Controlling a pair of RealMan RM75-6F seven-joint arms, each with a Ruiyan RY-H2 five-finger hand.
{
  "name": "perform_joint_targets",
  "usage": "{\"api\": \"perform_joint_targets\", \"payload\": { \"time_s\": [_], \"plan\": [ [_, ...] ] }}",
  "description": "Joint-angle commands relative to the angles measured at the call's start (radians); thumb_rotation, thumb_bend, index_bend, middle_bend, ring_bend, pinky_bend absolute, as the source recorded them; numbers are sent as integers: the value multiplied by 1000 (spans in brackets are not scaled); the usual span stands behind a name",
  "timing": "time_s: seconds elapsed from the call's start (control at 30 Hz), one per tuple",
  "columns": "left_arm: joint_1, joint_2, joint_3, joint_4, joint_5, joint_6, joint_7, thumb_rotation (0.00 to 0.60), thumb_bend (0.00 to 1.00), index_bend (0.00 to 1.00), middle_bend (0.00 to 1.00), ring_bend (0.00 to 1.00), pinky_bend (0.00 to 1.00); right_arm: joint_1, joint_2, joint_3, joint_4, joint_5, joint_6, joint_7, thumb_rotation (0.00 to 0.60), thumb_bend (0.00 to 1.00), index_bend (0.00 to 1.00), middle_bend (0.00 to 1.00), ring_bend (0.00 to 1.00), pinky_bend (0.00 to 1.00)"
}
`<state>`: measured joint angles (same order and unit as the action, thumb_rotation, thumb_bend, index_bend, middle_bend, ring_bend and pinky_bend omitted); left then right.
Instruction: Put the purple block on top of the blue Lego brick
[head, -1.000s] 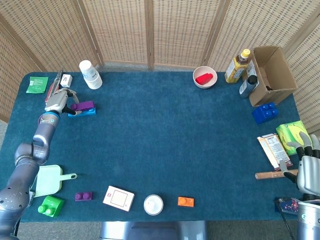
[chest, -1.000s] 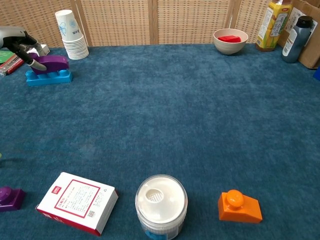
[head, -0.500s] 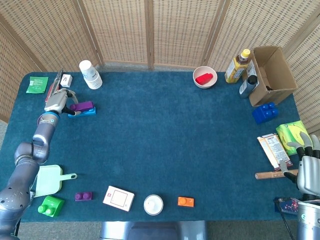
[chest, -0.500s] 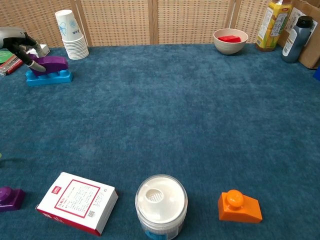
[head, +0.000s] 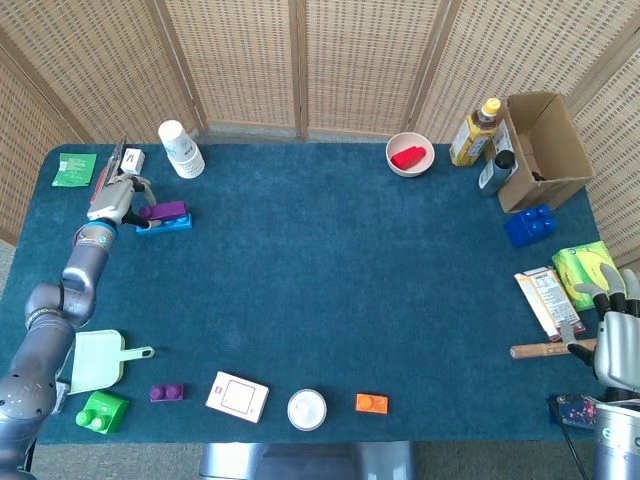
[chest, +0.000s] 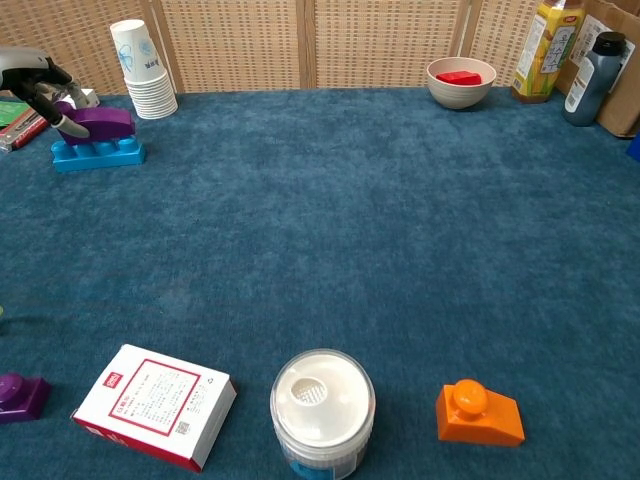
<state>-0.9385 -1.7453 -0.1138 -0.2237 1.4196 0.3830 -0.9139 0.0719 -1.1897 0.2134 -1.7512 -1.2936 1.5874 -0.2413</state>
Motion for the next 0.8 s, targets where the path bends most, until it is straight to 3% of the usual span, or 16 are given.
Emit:
{"api": "perform_joint_targets", "payload": {
  "time_s": [0.03,0.43,0.8],
  "plan": [
    [7,12,13,-13,14,14,-23,600,370,653,217,20,0,1,-1,0,1,0,-1,-1,600,285,322,135,0,0],
    [28,63,58,-64,63,54,-203,600,375,702,212,11,0,15,-10,4,-5,1,-11,-22,600,284,321,135,0,0],
    [33,102,144,-81,147,108,-350,600,376,715,199,2,0,29,-23,4,-6,0,-23,-34,600,282,319,135,0,0]
  ]
}}
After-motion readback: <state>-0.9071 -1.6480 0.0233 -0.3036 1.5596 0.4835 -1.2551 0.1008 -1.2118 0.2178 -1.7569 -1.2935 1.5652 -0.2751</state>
